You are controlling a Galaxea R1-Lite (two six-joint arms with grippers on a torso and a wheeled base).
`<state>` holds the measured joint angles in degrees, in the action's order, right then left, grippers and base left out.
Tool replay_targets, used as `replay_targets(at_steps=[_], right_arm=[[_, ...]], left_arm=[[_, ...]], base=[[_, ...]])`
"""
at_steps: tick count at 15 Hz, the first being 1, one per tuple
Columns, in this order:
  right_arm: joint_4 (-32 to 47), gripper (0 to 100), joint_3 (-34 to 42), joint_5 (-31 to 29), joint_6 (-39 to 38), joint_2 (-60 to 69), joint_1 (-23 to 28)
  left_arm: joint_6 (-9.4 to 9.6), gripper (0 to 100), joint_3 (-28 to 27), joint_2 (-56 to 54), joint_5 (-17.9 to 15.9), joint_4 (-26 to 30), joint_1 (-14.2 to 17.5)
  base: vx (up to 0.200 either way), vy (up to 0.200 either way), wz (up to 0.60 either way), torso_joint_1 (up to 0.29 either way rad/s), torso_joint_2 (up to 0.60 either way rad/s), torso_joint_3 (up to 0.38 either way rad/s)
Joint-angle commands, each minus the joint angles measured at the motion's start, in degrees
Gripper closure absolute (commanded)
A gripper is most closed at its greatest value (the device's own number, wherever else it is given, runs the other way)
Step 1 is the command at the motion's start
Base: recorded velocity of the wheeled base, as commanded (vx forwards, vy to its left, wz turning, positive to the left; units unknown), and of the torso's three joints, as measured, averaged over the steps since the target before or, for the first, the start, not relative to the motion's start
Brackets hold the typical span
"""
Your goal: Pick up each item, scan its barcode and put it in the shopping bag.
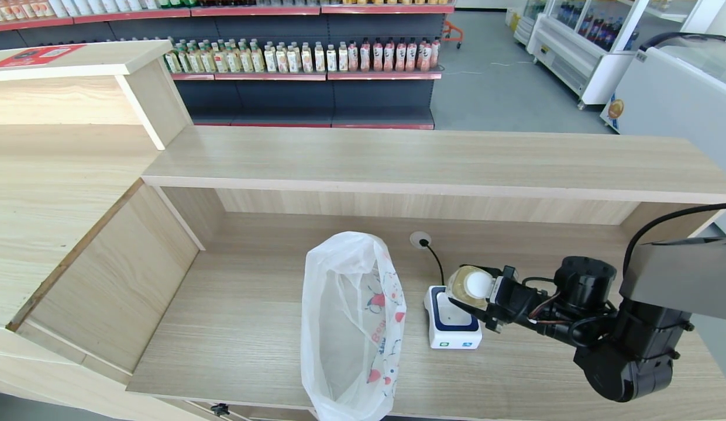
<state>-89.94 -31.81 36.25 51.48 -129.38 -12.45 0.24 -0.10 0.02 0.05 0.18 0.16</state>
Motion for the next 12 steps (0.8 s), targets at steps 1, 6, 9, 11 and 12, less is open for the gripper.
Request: replay_targets(at_steps=[1, 6, 9, 11, 12], right_arm=[[-0.1, 100, -0.4, 0.0, 0.0, -0.8, -0.1], [-0.1, 100, -1.5, 0.0, 0.0, -2.1, -0.8], [-0.1, 100, -2.7, 0.0, 0.0, -2.9, -1.4], [-0.1, 100, -2.8, -0.1, 0.0, -3.0, -1.4], [-0.1, 100, -2.7, -0.1, -0.1, -2.7, -1.4]], left_arm=[[0.02, 0, 0.0, 0.0, 0.0, 0.0, 0.0], [0.02, 0, 0.0, 0.0, 0.0, 0.0, 0.0], [0.02, 0, 0.0, 0.0, 0.0, 0.0, 0.0], [-0.07, 0, 0.0, 0.0, 0.0, 0.0, 0.0], [-0.07, 0, 0.0, 0.0, 0.0, 0.0, 0.0]], base=[[0.0, 0.0, 0.0, 0.0, 0.0, 0.0], [0.0, 0.0, 0.0, 0.0, 0.0, 0.0], [0.0, 0.0, 0.0, 0.0, 0.0, 0.0], [0.0, 0.0, 0.0, 0.0, 0.0, 0.0], [0.0, 0.0, 0.0, 0.0, 0.0, 0.0]])
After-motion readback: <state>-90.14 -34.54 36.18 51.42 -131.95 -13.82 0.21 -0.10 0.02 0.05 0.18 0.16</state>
